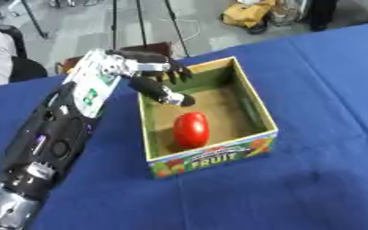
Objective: Pick up objects on the table and place them in the box.
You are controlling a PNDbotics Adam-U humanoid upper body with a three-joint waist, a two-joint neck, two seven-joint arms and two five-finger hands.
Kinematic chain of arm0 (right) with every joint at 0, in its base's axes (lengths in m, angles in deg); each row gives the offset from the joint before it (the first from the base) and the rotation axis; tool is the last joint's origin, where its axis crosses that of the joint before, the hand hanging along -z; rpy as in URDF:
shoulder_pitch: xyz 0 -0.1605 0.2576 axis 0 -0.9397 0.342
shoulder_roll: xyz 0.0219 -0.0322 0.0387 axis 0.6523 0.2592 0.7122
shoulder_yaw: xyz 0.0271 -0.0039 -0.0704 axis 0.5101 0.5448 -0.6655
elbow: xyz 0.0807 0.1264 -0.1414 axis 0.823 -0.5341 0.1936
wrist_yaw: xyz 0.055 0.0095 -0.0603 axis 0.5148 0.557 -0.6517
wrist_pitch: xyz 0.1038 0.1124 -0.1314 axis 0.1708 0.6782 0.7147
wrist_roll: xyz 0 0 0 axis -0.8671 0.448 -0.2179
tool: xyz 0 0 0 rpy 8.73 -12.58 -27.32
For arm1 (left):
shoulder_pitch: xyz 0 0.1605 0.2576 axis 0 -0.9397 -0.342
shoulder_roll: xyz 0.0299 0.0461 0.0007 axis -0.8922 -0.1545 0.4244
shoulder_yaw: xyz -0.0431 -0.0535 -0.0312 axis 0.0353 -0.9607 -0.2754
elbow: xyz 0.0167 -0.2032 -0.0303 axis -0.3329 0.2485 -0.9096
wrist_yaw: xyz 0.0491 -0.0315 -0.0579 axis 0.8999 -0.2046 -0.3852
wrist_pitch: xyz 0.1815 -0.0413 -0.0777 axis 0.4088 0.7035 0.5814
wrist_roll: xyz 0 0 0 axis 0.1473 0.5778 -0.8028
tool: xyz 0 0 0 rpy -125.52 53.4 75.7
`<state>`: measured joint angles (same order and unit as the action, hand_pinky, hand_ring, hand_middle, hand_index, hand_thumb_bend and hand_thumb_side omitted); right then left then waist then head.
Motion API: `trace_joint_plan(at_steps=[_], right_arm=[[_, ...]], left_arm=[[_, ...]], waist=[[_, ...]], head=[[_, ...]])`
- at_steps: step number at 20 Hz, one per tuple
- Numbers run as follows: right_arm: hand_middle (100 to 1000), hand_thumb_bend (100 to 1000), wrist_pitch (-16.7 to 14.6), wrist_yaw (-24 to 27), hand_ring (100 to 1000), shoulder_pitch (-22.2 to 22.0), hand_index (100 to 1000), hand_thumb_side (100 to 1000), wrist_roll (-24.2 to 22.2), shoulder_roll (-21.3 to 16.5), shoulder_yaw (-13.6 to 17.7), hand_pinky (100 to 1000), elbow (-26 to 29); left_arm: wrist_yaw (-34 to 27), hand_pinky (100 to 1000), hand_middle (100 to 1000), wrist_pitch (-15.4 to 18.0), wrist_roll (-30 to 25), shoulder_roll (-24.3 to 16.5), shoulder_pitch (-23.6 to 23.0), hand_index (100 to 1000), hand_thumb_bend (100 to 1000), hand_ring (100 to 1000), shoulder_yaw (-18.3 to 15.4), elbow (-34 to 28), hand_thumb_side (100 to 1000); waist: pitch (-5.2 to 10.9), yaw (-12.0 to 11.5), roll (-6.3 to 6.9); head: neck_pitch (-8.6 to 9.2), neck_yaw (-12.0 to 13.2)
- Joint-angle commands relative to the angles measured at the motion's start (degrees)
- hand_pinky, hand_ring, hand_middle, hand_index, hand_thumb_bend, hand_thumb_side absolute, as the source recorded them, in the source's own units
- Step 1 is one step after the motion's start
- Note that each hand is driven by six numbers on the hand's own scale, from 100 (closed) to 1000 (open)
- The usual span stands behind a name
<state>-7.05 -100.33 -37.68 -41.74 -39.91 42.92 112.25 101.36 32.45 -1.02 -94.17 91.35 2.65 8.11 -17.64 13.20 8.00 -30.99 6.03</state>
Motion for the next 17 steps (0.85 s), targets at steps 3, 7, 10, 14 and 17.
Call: trace_joint_plan(at_steps=[3,7,10,14,17], right_arm=[[231,100,-0.02,-0.22,190,0.37,368,844,0.03,-0.55,-0.06,281,0.85],[231,100,-0.04,-0.26,190,0.26,368,845,0.02,-0.54,-0.05,281,0.79],[231,100,-0.01,-0.30,190,0.15,368,845,0.09,-0.52,0.03,281,0.80],[232,100,0.16,-0.26,190,-0.01,368,844,0.48,-0.67,0.34,281,0.92],[233,100,0.39,-0.16,190,-0.14,367,842,0.96,-0.78,0.64,281,1.12]], left_arm=[[0.70,651,784,0.23,0.75,-1.15,0.94,909,348,789,-1.00,-0.77,774],[-0.02,589,739,0.08,2.62,-1.38,0.65,879,291,748,-1.44,-2.09,754],[-2.70,555,720,-0.46,4.39,-2.12,0.43,872,239,729,-2.40,-5.50,736],[-8.75,532,708,-2.31,9.71,-5.42,-1.06,877,163,713,-4.46,-14.99,754],[-15.39,474,675,-4.22,18.71,-9.24,-4.28,864,100,674,-6.31,-23.64,749]], waist=[[1.12,-0.12,-0.59],[1.21,-0.28,-0.72],[1.33,-0.51,-0.75],[1.66,-1.22,-0.71],[1.94,-2.05,-0.77]], head=[[0.08,-0.08],[-0.12,-0.01],[-0.28,0.02],[-0.96,-0.47],[-1.39,-0.76]])
